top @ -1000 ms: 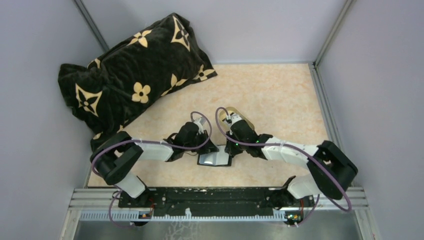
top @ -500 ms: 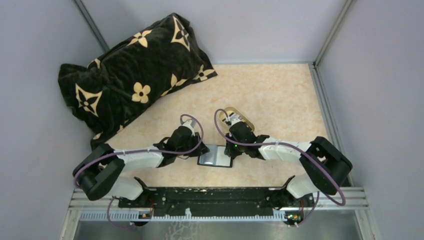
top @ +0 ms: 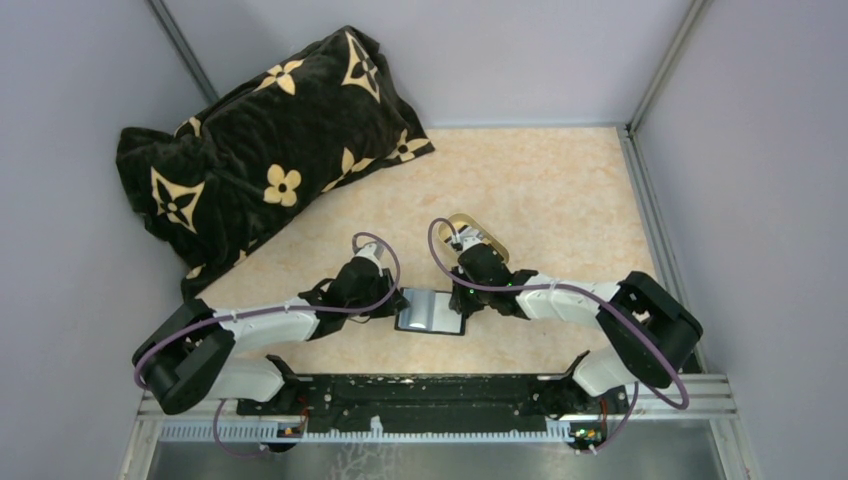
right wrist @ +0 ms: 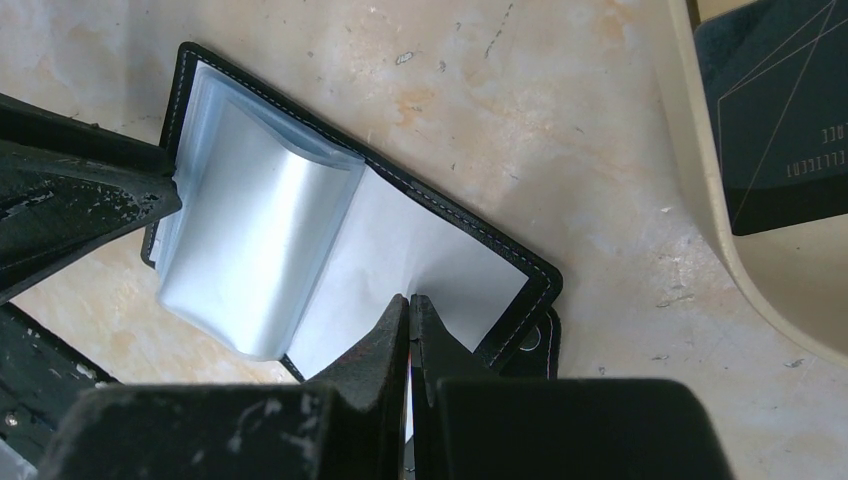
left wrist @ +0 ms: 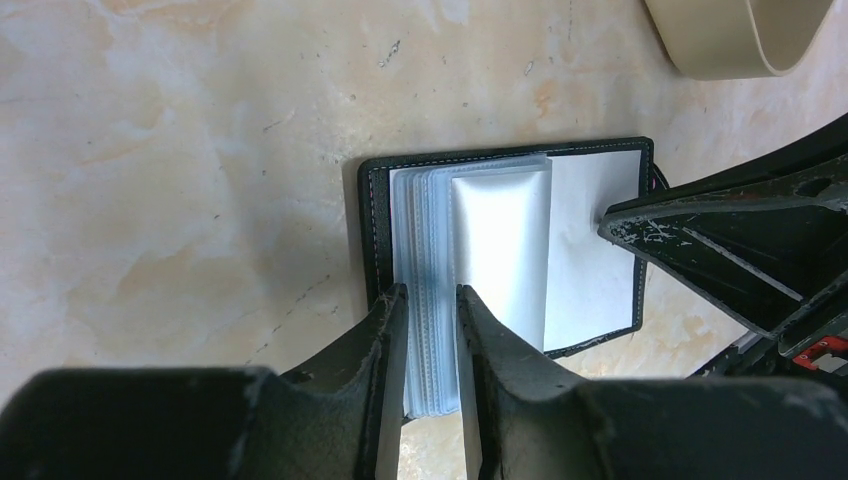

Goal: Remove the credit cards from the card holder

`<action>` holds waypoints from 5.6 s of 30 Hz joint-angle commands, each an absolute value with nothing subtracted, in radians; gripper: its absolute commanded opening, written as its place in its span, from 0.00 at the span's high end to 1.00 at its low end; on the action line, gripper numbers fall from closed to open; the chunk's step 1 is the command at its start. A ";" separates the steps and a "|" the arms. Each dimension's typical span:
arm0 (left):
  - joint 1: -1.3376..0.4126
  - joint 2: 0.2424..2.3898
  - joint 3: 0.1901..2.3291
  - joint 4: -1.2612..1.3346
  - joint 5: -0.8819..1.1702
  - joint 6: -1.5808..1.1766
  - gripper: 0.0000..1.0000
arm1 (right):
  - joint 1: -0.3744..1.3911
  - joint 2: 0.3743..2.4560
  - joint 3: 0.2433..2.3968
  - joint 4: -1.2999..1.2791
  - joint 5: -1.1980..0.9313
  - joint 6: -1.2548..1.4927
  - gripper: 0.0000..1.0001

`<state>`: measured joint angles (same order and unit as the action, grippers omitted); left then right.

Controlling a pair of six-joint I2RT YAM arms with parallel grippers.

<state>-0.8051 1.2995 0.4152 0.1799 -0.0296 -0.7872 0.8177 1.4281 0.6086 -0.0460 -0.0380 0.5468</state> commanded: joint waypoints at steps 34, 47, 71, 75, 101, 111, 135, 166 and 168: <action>-0.830 1.235 0.480 0.133 0.050 -0.784 0.43 | 0.827 1.471 0.607 0.003 -0.030 0.562 1.00; -0.829 1.268 0.467 0.217 0.115 -0.794 0.42 | 0.827 1.470 0.602 0.005 -0.033 0.564 1.00; -0.893 1.460 0.581 0.290 0.136 -0.809 0.47 | 0.826 1.128 0.565 -0.068 0.084 0.559 1.00; -0.900 1.502 0.594 0.336 0.151 -0.826 0.46 | 0.826 1.044 0.597 -0.142 0.094 0.533 1.00; -0.936 1.585 0.593 0.488 0.311 -0.834 0.43 | 0.832 1.177 0.569 0.010 -0.039 0.561 1.00; -0.946 1.562 0.579 0.514 0.327 -0.837 0.38 | 0.832 1.312 0.521 0.057 -0.051 0.575 1.00; -0.799 1.331 0.538 0.133 0.217 -0.680 0.31 | 0.830 1.376 0.449 0.141 -0.068 0.594 1.00; -0.799 1.366 0.506 0.172 0.223 -0.702 0.33 | 0.831 1.364 0.445 0.124 -0.059 0.595 1.00; -0.799 1.370 0.509 0.175 0.230 -0.702 0.33 | 0.830 1.364 0.445 0.123 -0.059 0.597 1.00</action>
